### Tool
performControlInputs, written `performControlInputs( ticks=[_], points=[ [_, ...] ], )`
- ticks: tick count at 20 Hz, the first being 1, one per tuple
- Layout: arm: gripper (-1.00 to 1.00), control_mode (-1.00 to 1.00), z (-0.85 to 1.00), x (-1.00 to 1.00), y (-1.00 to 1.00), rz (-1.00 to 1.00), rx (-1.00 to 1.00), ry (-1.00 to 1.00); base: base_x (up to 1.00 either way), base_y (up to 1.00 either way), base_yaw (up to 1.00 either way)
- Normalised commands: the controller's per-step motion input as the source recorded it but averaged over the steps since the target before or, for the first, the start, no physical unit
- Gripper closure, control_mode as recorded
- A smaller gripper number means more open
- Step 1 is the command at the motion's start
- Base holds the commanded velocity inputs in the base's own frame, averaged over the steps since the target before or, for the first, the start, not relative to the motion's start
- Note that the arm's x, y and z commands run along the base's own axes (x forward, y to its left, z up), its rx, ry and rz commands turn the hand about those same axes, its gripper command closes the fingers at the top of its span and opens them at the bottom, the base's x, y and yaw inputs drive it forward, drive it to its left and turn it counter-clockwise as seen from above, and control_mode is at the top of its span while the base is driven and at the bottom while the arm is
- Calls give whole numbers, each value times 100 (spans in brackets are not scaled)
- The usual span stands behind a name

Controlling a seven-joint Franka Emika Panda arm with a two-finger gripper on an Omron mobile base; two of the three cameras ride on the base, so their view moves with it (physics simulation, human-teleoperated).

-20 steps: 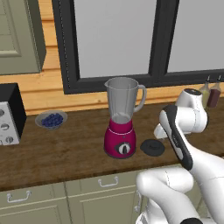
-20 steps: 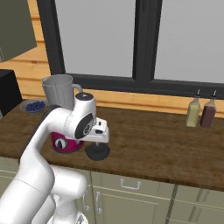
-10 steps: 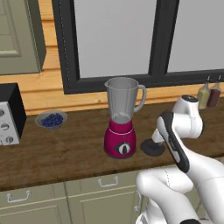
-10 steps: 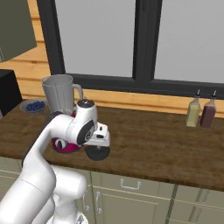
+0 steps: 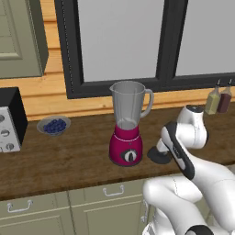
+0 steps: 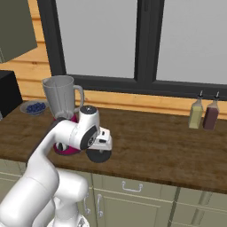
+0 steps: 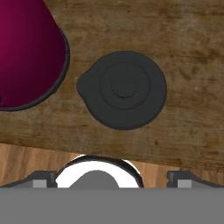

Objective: Close the lid blender by securely placing the lid on top.

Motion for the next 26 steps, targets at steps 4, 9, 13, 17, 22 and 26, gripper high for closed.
performControlInputs(
  ticks=[4, 9, 13, 17, 22, 26],
  points=[
    [-100, -100, -18, 19, -1, 0, 0, 0, 0, 0, 0],
    [-100, -100, -23, 16, -8, 0, 0, 0, 0, 0, 0],
    [-100, -100, -21, 18, -6, 0, 0, 0, 0, 0, 0],
    [-100, -100, -24, 18, -2, 0, 0, 0, 0, 0, 0],
    [-100, -100, -22, 19, 0, 0, 0, 0, 0, 0, 0],
    [-100, -100, -18, 20, 0, 0, 0, 0, 0, 0, 0]
  ],
)
